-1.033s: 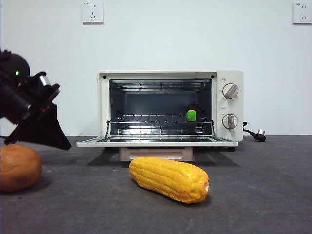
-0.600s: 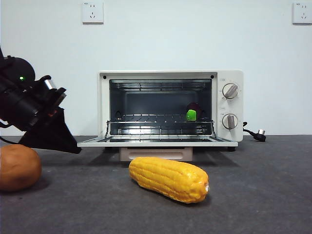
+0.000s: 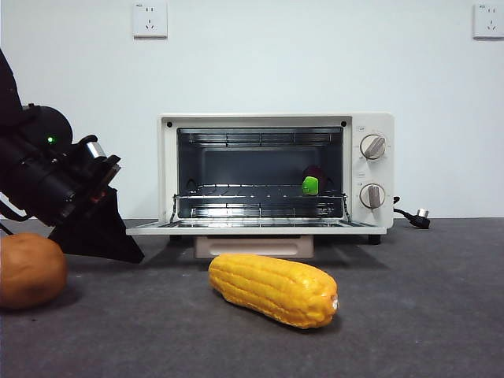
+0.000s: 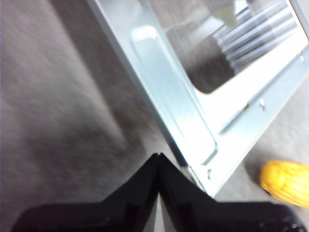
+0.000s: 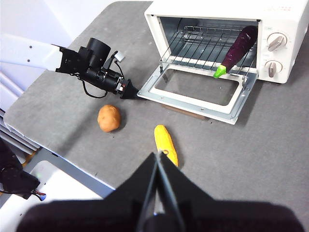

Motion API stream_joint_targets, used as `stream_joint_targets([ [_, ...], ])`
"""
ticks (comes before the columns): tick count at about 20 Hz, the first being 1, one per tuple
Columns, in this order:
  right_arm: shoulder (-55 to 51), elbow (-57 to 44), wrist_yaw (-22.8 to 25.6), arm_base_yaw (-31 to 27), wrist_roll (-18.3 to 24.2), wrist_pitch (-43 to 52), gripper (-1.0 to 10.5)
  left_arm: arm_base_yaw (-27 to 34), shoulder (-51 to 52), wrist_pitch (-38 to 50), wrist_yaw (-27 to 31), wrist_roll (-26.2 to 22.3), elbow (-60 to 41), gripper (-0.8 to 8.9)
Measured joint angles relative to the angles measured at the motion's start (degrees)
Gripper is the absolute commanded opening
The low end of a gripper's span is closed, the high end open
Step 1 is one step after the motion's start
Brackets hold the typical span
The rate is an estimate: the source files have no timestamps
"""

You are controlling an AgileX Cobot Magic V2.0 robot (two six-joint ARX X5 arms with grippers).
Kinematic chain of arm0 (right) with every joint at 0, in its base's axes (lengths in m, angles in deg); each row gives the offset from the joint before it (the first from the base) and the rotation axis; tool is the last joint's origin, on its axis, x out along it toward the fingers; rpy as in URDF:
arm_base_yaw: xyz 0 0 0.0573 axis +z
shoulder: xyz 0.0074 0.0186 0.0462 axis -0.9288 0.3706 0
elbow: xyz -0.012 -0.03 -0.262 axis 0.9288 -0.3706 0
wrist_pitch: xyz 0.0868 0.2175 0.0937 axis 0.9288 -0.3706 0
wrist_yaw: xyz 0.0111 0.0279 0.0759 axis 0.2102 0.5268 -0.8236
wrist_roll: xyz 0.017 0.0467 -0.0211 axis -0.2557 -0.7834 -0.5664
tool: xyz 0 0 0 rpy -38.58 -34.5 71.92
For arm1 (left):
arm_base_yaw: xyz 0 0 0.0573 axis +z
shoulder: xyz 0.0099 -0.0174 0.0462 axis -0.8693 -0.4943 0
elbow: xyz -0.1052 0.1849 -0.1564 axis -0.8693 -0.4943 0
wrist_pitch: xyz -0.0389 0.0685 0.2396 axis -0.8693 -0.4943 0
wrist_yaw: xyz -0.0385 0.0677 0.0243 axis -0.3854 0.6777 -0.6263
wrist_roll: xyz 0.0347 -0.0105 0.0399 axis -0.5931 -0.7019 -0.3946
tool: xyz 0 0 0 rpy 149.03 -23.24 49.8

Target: Take the eggplant from the table,put the eggplant in the oven

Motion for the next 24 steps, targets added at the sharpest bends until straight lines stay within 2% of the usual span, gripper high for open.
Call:
stream_joint_targets([
  [10, 0.0, 0.0, 0.98, 0.0, 0.0, 0.02, -0.1, 0.79, 0.0, 2.23, -6.36, 1.84, -0.2, -0.08],
  [18, 0.0, 0.0, 1.01, 0.0, -0.04, 0.0, -0.1, 0.87, 2.1, 3.13, -6.69, 2.75, -0.2, -0.08],
  [24, 0.0, 0.0, 0.98, -0.02, -0.22, 0.02, -0.1, 0.68, 7.04, 9.66, -7.43, 5.81, 0.02, -0.08],
])
